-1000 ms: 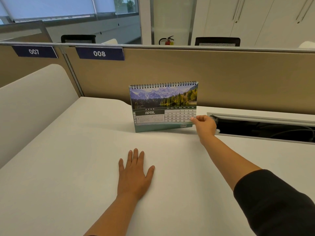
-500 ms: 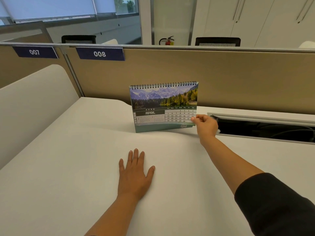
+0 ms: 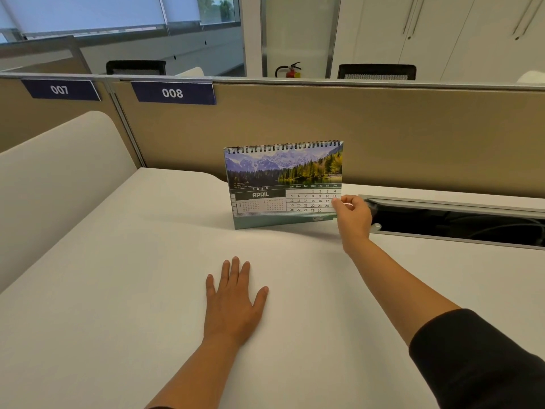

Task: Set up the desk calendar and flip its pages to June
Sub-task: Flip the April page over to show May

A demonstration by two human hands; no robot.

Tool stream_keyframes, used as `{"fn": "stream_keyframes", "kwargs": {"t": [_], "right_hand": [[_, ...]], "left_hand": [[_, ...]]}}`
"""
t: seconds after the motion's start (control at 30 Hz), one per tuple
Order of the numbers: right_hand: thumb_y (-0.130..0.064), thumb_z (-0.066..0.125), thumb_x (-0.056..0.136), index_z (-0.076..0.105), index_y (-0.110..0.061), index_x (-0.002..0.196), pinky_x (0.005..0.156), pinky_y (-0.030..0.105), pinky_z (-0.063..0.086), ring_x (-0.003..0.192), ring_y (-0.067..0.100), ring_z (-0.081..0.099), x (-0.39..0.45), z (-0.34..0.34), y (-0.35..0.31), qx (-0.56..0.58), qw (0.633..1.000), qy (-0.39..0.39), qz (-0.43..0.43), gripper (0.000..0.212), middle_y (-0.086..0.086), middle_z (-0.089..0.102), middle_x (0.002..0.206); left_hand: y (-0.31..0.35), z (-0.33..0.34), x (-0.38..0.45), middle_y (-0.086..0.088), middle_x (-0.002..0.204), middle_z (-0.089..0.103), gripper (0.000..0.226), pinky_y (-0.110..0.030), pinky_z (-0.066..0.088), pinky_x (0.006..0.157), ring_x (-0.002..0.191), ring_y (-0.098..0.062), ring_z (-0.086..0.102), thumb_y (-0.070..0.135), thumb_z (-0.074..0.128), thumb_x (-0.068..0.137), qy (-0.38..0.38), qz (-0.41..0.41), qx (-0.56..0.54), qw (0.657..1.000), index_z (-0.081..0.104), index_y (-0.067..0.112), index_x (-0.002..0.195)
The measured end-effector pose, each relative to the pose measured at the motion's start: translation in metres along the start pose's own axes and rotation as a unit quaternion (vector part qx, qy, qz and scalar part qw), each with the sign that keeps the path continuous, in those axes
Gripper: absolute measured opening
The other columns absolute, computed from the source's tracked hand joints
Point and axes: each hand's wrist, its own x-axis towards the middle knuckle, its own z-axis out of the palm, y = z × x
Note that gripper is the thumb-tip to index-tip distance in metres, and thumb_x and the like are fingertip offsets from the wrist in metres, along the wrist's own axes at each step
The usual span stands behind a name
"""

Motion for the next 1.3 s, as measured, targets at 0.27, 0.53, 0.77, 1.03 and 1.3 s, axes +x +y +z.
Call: {"fn": "stream_keyframes", "kwargs": {"t": [0.27,0.53,0.77,1.03,1.3], "right_hand": [[-0.07,0.024,0.083,0.071,-0.016,0.088,0.068,0.034,0.059,0.082,0.026,0.07,-0.008,-0.009,-0.016,0.41,0.869,-0.187,0.204,0.072,0.01,0.075,0.086],[-0.081,0.018,0.074,0.063,-0.012,0.114,0.081,0.046,0.055,0.102,0.035,0.065,-0.005,-0.009,-0.042,0.51,0.76,-0.37,0.162,0.091,0.017,0.069,0.111],[-0.083,0.018,0.071,0.065,-0.009,0.104,0.093,0.044,0.048,0.119,0.036,0.053,0.016,0.004,-0.112,0.512,0.747,-0.413,0.094,0.094,0.016,0.06,0.124],[-0.076,0.023,0.078,0.057,-0.014,0.122,0.097,0.046,0.046,0.129,0.039,0.039,0.029,0.026,-0.141,0.466,0.806,-0.35,0.099,0.084,0.014,0.025,0.152],[-0.06,0.034,0.088,0.065,-0.014,0.087,0.061,0.022,0.048,0.072,0.014,0.063,0.025,0.004,-0.097,0.421,0.896,-0.093,0.108,0.055,0.003,0.069,0.085]], "left_hand": [[-0.001,0.001,0.001,0.004,0.159,-0.001,0.067,-0.042,-0.01,0.116,0.145,-0.012,-0.009,0.057,0.019,0.089,-0.002,0.0,0.0,1.0,0.008,0.025,0.147],[0.0,-0.001,0.001,0.004,0.159,-0.002,0.065,-0.043,-0.01,0.116,0.145,-0.013,-0.01,0.056,0.02,0.09,-0.002,0.007,-0.008,1.0,0.006,0.027,0.147],[0.0,0.001,0.0,0.005,0.159,-0.004,0.066,-0.041,-0.011,0.116,0.144,-0.011,-0.011,0.057,0.018,0.09,0.003,0.003,-0.008,1.0,0.005,0.027,0.147],[-0.001,0.002,0.001,0.004,0.159,-0.005,0.067,-0.042,-0.012,0.115,0.144,-0.011,-0.013,0.057,0.017,0.089,-0.005,0.002,-0.005,1.0,0.003,0.026,0.147],[-0.001,0.003,0.002,0.004,0.159,-0.004,0.067,-0.042,-0.011,0.116,0.144,-0.012,-0.012,0.057,0.018,0.089,-0.003,0.003,-0.003,1.0,0.004,0.026,0.147]]}}
